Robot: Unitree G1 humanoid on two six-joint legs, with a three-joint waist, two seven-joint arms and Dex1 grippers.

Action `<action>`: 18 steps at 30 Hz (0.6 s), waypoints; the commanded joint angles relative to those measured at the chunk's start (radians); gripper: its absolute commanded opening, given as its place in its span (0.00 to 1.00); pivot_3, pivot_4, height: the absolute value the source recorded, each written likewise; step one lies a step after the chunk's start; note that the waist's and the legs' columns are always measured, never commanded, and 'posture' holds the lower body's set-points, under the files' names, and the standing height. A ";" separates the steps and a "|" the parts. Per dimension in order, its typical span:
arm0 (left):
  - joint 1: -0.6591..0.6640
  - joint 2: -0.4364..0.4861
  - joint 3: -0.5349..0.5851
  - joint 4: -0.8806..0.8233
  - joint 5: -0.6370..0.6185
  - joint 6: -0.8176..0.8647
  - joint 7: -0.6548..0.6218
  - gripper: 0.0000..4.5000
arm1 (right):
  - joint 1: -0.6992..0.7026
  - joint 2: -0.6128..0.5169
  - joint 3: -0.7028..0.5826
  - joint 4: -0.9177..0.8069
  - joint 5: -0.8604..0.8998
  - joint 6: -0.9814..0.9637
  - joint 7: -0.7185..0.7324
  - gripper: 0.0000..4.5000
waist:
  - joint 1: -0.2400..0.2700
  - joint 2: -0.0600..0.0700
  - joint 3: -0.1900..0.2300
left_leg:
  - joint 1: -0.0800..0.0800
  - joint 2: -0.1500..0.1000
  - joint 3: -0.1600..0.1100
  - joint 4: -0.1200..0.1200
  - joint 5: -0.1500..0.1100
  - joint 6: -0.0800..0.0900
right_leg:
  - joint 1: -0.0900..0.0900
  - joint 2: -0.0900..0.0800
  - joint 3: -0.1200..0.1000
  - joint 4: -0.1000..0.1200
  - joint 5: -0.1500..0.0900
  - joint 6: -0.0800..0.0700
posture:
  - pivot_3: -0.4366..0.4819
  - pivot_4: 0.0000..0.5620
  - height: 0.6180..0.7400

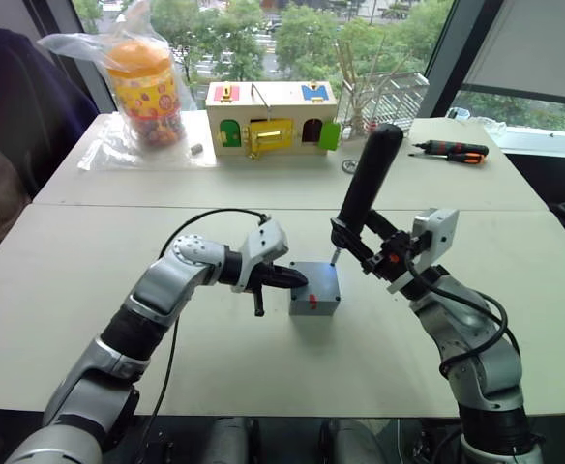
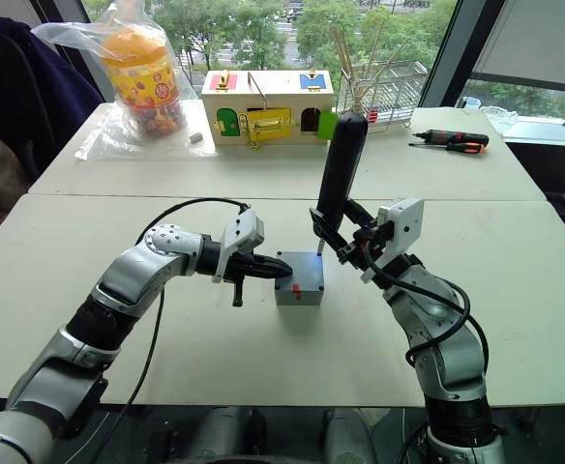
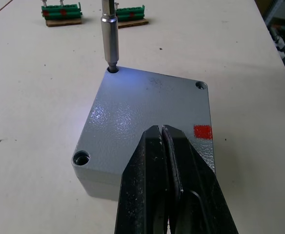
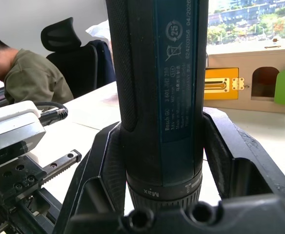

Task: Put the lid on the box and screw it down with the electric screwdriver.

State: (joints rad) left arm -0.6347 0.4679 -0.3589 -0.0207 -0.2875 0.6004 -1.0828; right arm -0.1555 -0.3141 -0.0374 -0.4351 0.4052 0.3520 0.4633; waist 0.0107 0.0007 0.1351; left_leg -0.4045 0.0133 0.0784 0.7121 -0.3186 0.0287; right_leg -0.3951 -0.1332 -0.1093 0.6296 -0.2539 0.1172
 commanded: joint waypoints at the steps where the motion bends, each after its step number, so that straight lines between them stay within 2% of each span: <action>1: 0.010 0.004 -0.008 -0.009 0.011 0.003 -0.001 0.00 | 0.067 -0.004 0.070 0.094 -0.025 0.074 0.008 0.41 | 0.000 0.000 0.000 | 0.000 0.000 0.000 0.000 0.000 0.000 | 0.000 0.000 0.000 0.000 0.000 0.000 | 0.48 0.27 0.72; 12: 0.002 -0.017 -0.016 0.012 0.021 -0.007 0.002 0.00 | 0.040 -0.032 0.022 0.039 0.005 0.098 0.000 0.41 | 0.002 0.000 0.000 | 0.000 0.000 0.000 0.000 -0.001 0.001 | 0.000 -0.001 0.000 -0.001 0.000 -0.001 | 0.48 0.27 0.72; 15: 0.002 -0.026 -0.021 0.029 0.034 -0.020 0.001 0.00 | -0.038 -0.058 -0.078 -0.043 0.095 0.163 -0.041 0.41 | 0.003 0.001 0.000 | 0.000 0.000 0.000 0.000 -0.001 0.001 | 0.000 -0.001 0.000 -0.001 0.000 -0.001 | 0.48 0.27 0.72; 18: -0.003 -0.029 -0.017 0.043 0.037 -0.025 -0.002 0.00 | -0.162 -0.098 -0.248 -0.104 0.281 0.261 -0.118 0.41 | 0.006 0.004 0.004 | -0.002 0.000 0.000 0.001 -0.001 0.001 | -0.002 -0.002 0.000 -0.001 0.000 -0.001 | 0.48 0.27 0.72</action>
State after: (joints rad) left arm -0.6389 0.4328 -0.3603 -0.0001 -0.2700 0.5720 -1.0825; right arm -0.2573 -0.3818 -0.1689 -0.4748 0.5976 0.5836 0.3899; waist 0.0163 0.0048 0.1387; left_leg -0.4085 0.0129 0.0783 0.7146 -0.3193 0.0300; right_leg -0.3983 -0.1353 -0.1094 0.6291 -0.2541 0.1165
